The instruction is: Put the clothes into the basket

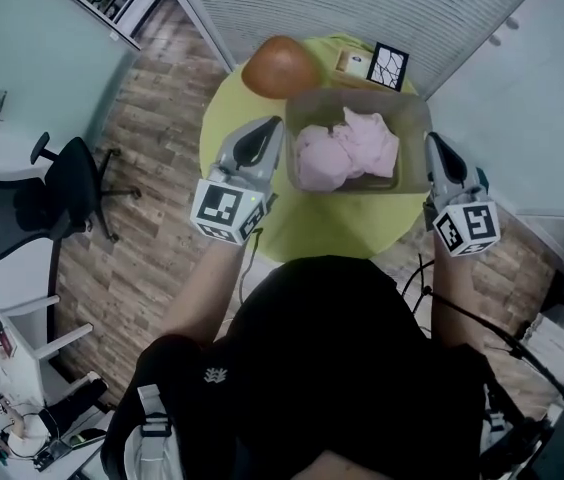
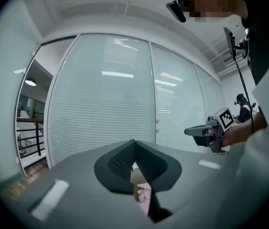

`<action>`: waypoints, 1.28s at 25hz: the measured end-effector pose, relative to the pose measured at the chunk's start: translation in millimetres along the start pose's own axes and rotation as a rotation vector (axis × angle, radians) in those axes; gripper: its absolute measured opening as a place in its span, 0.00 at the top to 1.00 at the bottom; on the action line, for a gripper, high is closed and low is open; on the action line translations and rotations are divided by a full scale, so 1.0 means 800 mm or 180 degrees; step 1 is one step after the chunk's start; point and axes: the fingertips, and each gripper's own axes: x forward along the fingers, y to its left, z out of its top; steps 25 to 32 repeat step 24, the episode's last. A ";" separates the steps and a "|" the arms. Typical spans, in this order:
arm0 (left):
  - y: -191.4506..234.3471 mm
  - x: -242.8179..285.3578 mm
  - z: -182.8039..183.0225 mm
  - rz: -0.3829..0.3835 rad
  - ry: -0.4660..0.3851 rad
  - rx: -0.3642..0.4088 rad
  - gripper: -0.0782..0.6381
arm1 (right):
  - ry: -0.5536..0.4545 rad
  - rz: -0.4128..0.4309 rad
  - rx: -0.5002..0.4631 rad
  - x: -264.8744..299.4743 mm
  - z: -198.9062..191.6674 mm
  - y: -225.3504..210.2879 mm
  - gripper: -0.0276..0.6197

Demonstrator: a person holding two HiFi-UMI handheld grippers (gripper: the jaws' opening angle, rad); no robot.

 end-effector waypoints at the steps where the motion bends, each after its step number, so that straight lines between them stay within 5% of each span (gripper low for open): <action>1: -0.001 -0.003 -0.009 0.0020 0.0038 -0.0009 0.88 | 0.0017 0.0001 -0.0027 -0.001 -0.003 0.002 0.95; 32: -0.005 -0.017 0.019 0.0005 -0.0091 0.0081 0.88 | -0.0033 0.0015 -0.0051 -0.011 0.009 0.013 0.95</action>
